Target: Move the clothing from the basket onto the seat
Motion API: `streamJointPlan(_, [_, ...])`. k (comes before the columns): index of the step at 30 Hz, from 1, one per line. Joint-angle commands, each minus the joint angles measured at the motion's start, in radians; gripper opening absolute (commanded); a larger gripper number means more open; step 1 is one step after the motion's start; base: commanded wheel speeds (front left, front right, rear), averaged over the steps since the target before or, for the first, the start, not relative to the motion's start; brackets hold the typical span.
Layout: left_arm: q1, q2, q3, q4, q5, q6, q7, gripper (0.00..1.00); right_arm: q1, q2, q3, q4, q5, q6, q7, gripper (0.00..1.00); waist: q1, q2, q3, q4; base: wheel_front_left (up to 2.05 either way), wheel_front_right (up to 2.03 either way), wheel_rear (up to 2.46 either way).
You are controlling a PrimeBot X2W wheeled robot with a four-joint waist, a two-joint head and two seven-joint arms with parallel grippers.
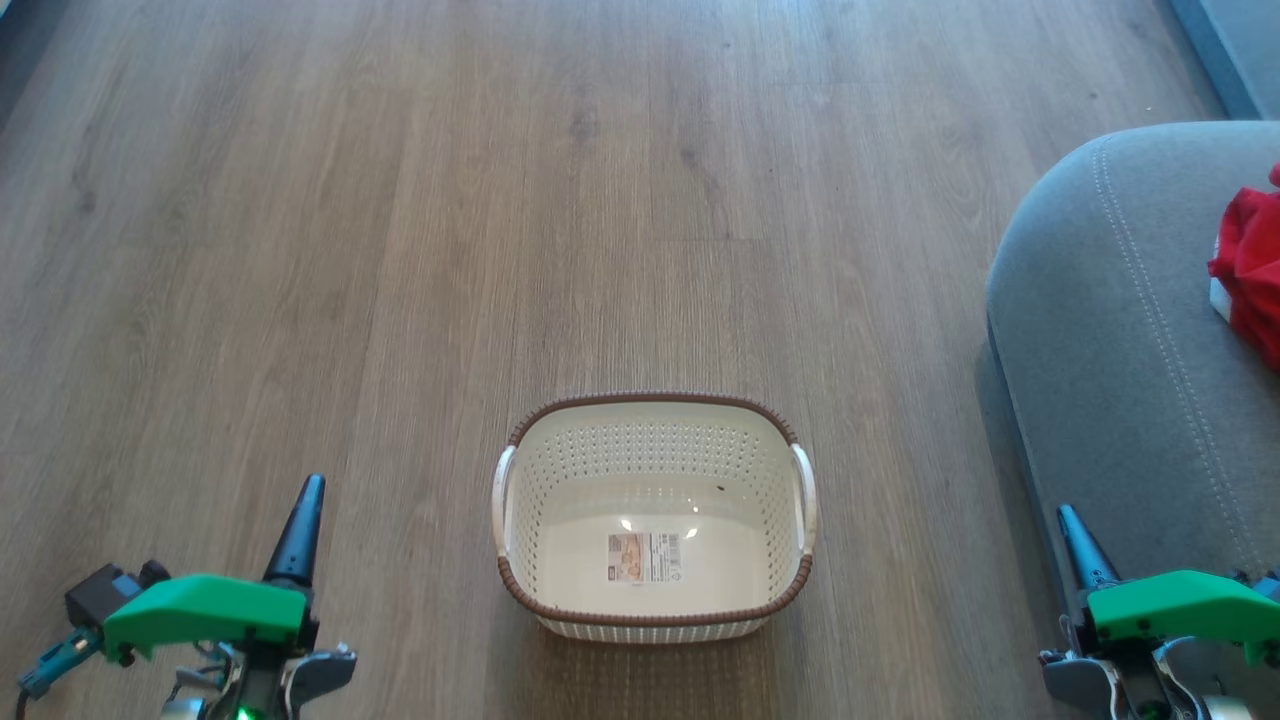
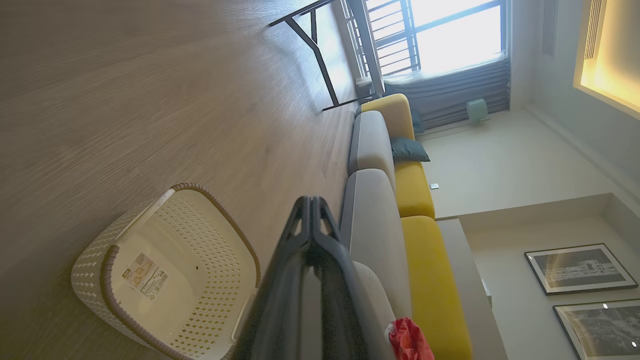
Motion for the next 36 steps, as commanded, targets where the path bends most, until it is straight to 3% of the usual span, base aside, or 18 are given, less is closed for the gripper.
streamJointPlan(1, [-0.061, 0.002, 0.041, -0.038, -0.026, -0.011, 0.011, 0.0, -0.052, -0.012, 0.012, -0.031, 0.036, 0.005, 0.011, 0.0, 0.0, 0.0, -0.001, -0.002, 0.0, 0.0, 0.0])
streamJointPlan(31, [-0.083, -0.042, 0.136, -0.049, -0.281, -0.015, 0.096, 0.0, -0.106, -0.016, 0.015, -0.03, 0.385, 0.007, 0.094, 0.0, 0.0, 0.0, -0.009, -0.03, 0.0, 0.0, 0.0])
streamJointPlan(36, [-0.084, -0.043, 0.138, -0.049, -0.283, -0.015, 0.097, 0.0, -0.107, -0.016, 0.015, -0.03, 0.39, 0.007, 0.095, 0.0, 0.0, 0.0, -0.009, -0.03, 0.0, 0.0, 0.0])
